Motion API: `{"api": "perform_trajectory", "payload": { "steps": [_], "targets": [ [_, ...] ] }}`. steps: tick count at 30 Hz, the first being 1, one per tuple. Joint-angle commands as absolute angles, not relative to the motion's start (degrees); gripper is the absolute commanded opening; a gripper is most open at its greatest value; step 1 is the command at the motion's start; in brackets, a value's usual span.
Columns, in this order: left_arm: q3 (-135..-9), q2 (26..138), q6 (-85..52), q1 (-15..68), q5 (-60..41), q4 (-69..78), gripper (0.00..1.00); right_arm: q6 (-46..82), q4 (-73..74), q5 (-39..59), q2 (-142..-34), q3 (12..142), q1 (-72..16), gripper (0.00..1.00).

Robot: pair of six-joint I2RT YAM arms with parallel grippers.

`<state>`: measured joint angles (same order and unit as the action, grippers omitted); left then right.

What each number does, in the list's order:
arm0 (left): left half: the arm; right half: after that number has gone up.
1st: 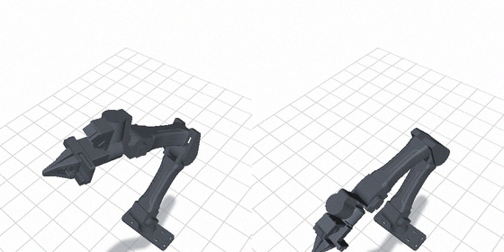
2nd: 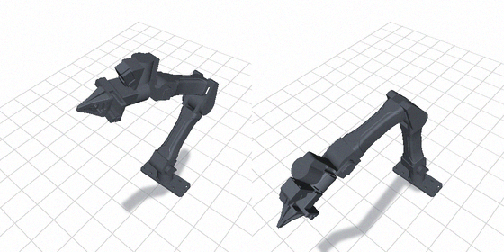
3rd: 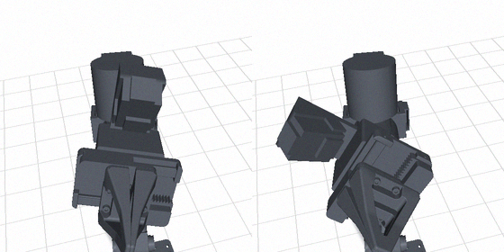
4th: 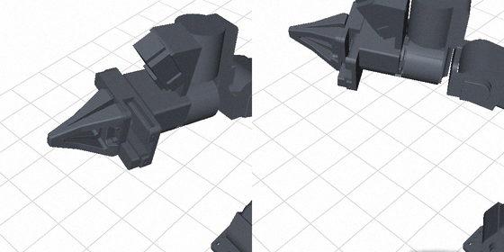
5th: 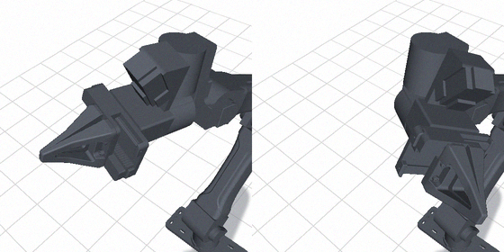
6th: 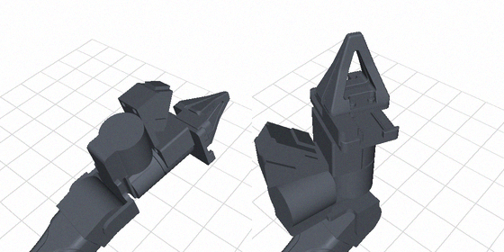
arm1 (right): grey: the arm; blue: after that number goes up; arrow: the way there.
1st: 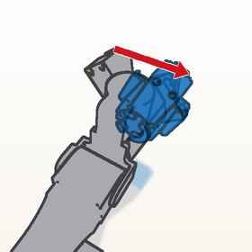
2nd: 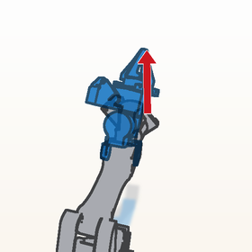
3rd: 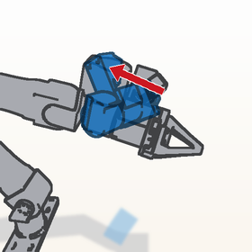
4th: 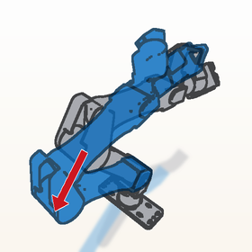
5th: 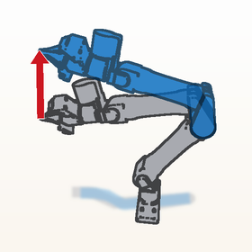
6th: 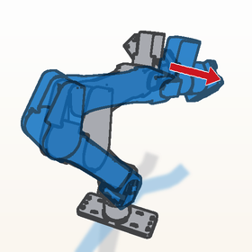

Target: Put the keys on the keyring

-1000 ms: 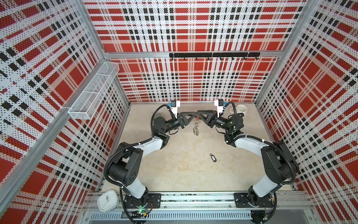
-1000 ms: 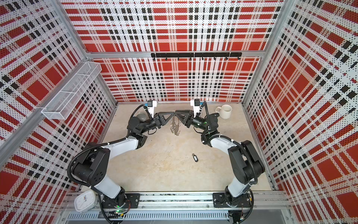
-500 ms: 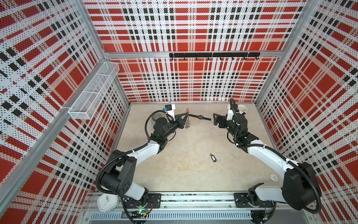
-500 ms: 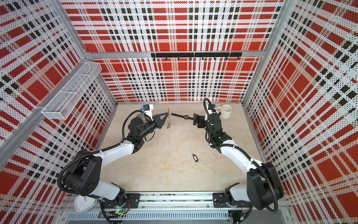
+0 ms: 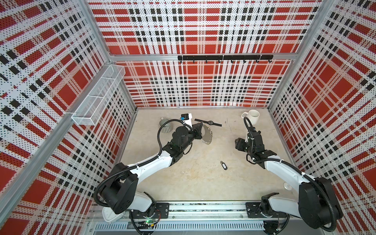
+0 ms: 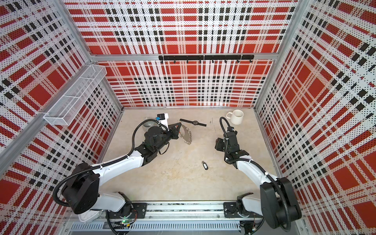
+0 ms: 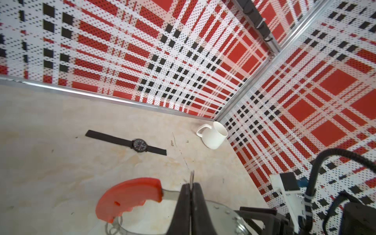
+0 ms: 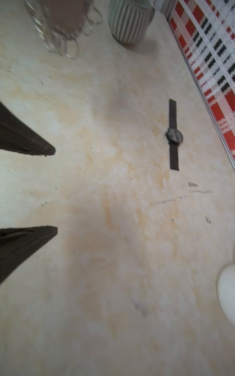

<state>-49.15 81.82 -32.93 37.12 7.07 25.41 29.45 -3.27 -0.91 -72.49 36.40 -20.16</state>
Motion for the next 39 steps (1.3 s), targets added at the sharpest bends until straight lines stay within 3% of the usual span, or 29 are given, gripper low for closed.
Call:
{"api": "perform_trajectory", "payload": {
  "steps": [1, 12, 25, 28, 34, 39],
  "targets": [
    [-50.21, 79.71, -32.08, 37.27, 10.94, 23.44, 0.02, 28.06, -2.87, 3.30, -75.00, 35.60, -26.09, 0.56],
    [-48.52, 77.54, -29.40, 36.65, 7.33, 26.14, 0.02, 29.08, -3.10, 2.42, -76.17, 30.59, -33.45, 0.60],
    [-47.12, 75.85, -31.38, 36.67, 5.52, 28.56, 0.01, 31.29, -0.86, 2.63, -76.33, 26.05, -36.17, 0.51],
    [-47.69, 75.61, -31.13, 36.69, 4.88, 28.30, 0.00, 33.15, 1.28, 1.47, -77.48, 24.99, -36.22, 0.44],
    [-47.90, 74.84, -31.04, 36.66, 4.24, 27.98, 0.00, 33.13, 1.95, -0.33, -77.53, 25.55, -36.33, 0.18],
    [-47.90, 73.48, -30.15, 36.72, 5.51, 27.16, 0.00, 32.18, 1.78, -4.18, -76.96, 28.53, -36.21, 0.06]
  ]
}}
